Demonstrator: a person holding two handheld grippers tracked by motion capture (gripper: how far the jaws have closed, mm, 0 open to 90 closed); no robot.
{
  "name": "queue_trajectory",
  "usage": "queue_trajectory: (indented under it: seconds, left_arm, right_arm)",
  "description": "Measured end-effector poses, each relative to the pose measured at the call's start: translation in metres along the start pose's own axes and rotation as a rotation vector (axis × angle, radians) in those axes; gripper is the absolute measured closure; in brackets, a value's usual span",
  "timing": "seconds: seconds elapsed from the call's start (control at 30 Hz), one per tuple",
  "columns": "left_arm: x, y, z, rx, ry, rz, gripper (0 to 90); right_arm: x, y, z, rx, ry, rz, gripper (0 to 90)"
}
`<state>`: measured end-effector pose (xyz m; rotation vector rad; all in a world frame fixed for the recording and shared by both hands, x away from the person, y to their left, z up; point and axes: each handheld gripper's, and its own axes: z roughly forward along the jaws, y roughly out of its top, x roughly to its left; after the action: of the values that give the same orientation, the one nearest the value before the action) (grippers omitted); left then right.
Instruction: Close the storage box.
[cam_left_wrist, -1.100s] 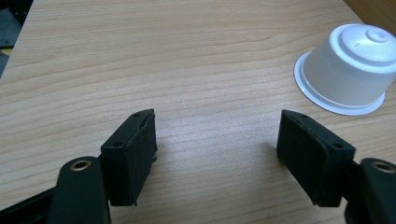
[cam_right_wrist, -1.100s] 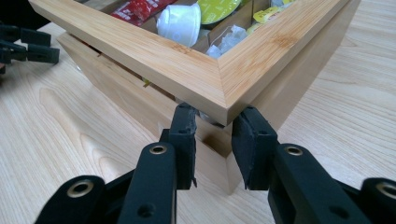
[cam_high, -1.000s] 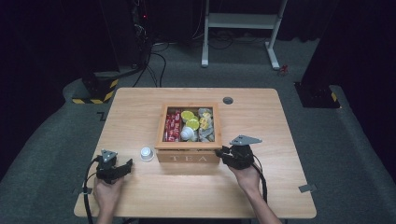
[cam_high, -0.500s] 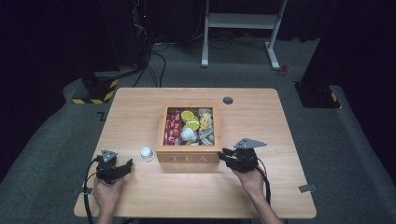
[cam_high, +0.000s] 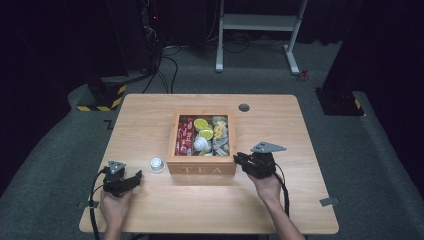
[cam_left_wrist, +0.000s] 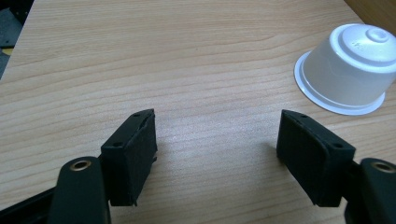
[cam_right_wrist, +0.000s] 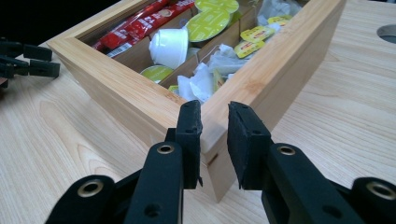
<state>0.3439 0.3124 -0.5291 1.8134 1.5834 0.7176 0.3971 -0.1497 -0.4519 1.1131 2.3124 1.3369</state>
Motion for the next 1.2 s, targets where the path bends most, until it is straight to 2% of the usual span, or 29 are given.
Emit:
queue_trajectory:
  seconds: [0.27, 0.5, 0.83, 1.2]
  left_arm:
    - [0.0, 0.0, 0.0, 0.0, 0.0, -0.001, 28.9]
    - [0.0, 0.0, 0.0, 0.002, 0.0, -0.001, 28.9]
    - [0.0, 0.0, 0.0, 0.0, 0.0, -0.001, 28.9]
    - [0.0, 0.0, 0.0, 0.0, 0.0, -0.001, 28.8]
  right_arm:
    - [0.001, 0.0, 0.001, -0.003, -0.018, -0.041, 74.6]
    - [-0.007, 0.0, -0.008, -0.029, -0.027, -0.005, 69.4]
    - [-0.033, 0.0, -0.031, -0.078, -0.09, 0.042, 63.2]
    - [-0.049, -0.007, -0.044, -0.086, -0.136, 0.074, 61.1]
